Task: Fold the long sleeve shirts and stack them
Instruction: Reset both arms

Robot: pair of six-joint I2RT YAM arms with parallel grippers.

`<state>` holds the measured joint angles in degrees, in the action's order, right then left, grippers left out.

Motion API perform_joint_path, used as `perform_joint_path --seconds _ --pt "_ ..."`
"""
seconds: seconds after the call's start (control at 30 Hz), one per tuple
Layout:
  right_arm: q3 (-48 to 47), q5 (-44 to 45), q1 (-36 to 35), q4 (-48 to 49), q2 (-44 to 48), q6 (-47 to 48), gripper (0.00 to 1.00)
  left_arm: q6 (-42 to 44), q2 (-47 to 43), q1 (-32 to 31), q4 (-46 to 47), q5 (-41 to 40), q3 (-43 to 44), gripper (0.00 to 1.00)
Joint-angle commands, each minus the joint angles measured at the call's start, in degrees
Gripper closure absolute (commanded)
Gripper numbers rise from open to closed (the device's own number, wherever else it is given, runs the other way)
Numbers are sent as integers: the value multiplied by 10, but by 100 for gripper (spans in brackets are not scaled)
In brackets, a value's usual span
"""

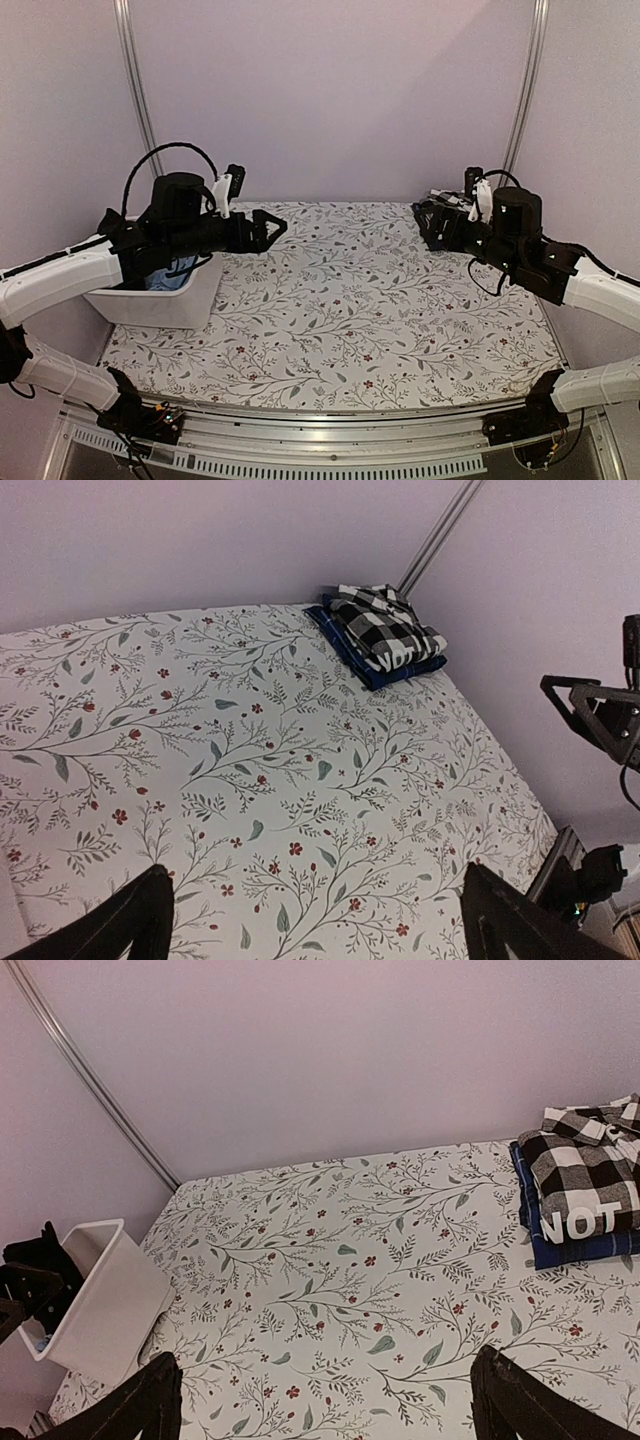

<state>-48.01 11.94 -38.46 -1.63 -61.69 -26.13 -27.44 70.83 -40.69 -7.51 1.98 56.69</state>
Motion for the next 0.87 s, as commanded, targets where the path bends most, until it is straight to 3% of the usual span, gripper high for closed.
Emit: perform_joint_path --seconds 0.0,0.83 --pt "9 8 -1 12 6 -3 1 5 -4 5 17 -4 -1 0" --pt "13 13 -1 12 6 -1 1 5 4 5 19 1 -2 0"
